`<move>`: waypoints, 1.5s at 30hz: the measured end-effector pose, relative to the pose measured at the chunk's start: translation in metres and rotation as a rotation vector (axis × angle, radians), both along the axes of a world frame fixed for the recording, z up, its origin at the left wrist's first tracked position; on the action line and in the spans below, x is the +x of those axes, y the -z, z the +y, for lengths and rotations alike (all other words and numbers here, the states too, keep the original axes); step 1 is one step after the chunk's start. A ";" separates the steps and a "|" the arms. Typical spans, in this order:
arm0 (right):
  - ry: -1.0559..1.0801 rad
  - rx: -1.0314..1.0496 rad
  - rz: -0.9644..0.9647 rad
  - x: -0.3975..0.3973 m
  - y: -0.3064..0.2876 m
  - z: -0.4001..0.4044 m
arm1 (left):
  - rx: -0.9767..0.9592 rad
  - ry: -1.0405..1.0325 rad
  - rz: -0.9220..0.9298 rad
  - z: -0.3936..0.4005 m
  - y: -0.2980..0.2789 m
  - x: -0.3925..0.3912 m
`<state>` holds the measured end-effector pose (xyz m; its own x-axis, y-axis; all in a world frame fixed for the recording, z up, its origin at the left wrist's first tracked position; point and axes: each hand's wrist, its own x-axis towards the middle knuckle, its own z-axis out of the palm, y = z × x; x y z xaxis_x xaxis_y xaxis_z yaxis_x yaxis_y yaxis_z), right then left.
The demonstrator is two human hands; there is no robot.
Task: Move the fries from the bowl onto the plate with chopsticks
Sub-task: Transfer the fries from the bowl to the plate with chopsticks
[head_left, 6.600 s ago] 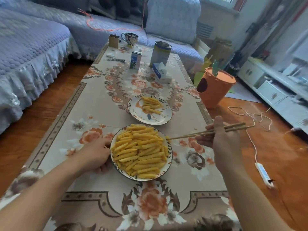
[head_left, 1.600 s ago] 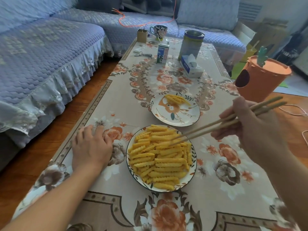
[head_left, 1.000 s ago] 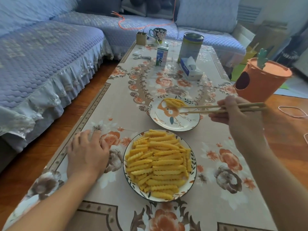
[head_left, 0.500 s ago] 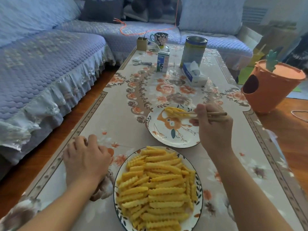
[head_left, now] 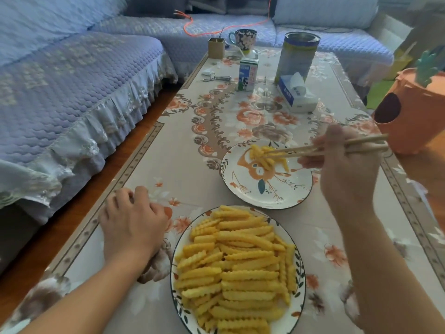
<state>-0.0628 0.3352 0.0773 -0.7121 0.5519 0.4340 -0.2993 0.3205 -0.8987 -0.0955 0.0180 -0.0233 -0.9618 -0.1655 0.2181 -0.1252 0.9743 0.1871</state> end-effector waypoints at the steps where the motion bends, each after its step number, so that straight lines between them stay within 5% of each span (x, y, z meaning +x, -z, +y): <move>1: -0.038 -0.063 -0.027 0.006 -0.014 0.001 | 0.007 0.000 -0.003 0.000 -0.001 0.000; 7: -0.503 -0.155 -0.335 0.041 -0.071 0.001 | 0.010 -0.001 -0.023 0.001 -0.004 0.003; 14: -0.564 0.115 -0.422 0.057 -0.080 -0.009 | 0.006 0.001 -0.026 0.001 -0.006 0.004; 19: -0.344 -0.094 -0.189 0.043 -0.069 0.009 | 0.007 0.001 -0.031 0.001 -0.005 0.003; 25: -0.015 0.007 -0.189 0.015 -0.028 0.011 | 0.012 -0.001 -0.010 0.001 -0.004 0.004; 45: 0.034 0.240 -0.092 -0.014 0.031 -0.005 | 0.013 -0.002 -0.003 0.001 -0.004 0.004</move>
<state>-0.0766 0.3301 0.0466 -0.7372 0.4652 0.4900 -0.2054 0.5366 -0.8185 -0.0919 0.0189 -0.0198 -0.9621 -0.1705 0.2128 -0.1282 0.9716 0.1990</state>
